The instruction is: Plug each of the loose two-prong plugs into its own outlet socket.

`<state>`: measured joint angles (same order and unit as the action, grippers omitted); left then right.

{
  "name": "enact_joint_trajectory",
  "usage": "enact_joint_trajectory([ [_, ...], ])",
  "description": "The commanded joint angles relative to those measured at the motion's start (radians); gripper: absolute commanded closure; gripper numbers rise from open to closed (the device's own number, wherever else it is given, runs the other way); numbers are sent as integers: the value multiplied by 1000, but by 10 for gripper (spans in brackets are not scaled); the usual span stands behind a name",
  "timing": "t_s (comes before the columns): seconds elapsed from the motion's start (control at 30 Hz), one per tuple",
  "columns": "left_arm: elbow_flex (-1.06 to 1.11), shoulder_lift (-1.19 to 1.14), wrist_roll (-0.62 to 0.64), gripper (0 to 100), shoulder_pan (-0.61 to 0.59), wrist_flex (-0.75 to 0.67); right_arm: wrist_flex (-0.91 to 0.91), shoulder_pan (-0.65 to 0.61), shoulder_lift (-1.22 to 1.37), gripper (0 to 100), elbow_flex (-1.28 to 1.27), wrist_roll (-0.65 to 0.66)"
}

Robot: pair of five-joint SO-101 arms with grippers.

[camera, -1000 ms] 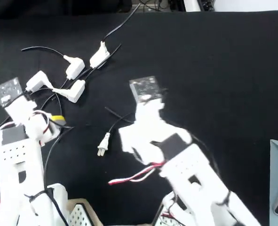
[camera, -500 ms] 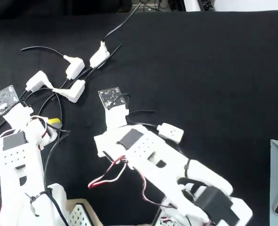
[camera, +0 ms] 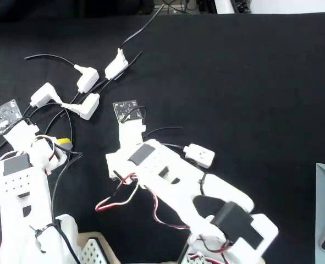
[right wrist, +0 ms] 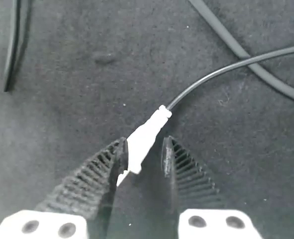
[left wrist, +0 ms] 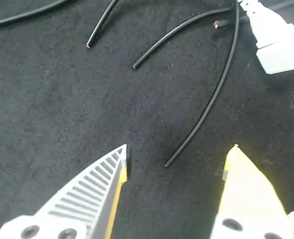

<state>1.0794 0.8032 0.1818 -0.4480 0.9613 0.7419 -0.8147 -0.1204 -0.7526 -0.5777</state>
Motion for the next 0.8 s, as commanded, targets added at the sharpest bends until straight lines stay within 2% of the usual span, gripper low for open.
enact_joint_trajectory([
  [0.0, -4, 20, 2, 693, -1, -14, -9, -14, 27, 871, 59, -14],
  [0.77, -4, 20, 2, 693, -1, -14, -3, -44, 2, 871, 12, -41],
])
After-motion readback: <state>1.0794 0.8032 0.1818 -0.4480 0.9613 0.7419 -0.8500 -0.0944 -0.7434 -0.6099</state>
